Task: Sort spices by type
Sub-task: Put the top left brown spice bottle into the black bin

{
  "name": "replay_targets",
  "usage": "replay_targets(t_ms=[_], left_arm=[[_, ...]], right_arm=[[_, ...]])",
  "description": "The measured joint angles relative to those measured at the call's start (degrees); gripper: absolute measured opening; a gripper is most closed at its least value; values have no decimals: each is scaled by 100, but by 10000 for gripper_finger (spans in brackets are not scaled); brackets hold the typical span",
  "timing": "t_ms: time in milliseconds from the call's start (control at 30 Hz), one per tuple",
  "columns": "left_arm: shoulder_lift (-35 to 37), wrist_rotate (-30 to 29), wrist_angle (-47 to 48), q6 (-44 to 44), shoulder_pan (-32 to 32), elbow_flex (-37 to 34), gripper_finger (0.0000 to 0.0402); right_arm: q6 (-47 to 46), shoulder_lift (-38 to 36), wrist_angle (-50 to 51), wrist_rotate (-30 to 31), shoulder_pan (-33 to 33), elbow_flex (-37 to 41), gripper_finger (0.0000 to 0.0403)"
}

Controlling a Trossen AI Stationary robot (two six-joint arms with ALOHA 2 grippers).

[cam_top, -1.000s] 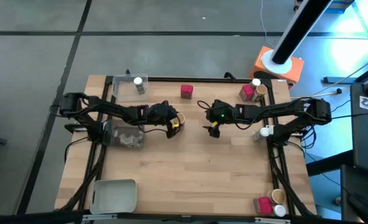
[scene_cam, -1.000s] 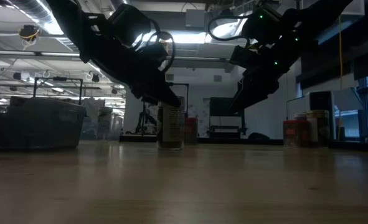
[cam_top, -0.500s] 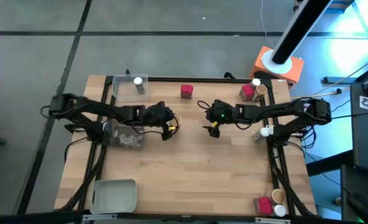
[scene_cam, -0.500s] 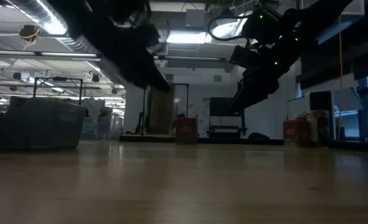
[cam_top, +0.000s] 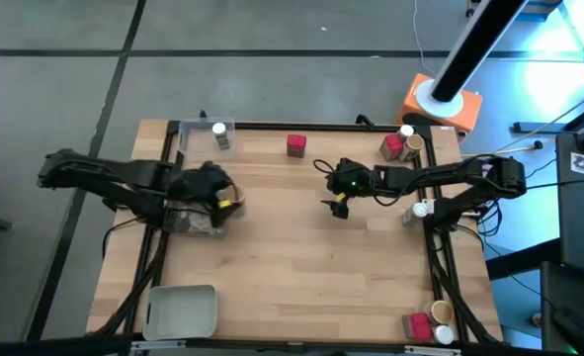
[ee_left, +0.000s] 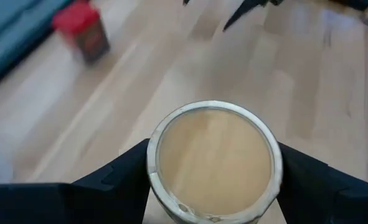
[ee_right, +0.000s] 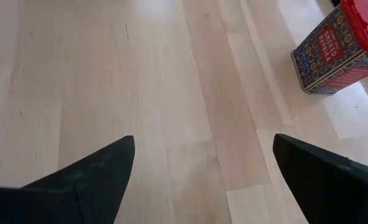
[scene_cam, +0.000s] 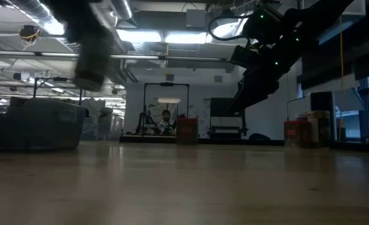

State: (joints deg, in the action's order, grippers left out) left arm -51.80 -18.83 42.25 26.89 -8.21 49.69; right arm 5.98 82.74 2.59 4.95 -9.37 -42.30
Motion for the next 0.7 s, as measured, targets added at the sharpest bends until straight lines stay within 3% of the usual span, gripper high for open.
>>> replay_targets(t_ms=[200, 367, 700], left_arm=[[797, -360, 1644, 1285, -405, -2, 258], [987, -667, 2583, 2324, -784, -141, 258], [428, -1896, 2416, 3673, -1283, -1169, 258]], right_arm=[[-15, 0, -9, 0, -1, 0, 381], [-36, 0, -26, 0, -1, 0, 381], [-89, 0, -201, 0, -2, 0, 381]])
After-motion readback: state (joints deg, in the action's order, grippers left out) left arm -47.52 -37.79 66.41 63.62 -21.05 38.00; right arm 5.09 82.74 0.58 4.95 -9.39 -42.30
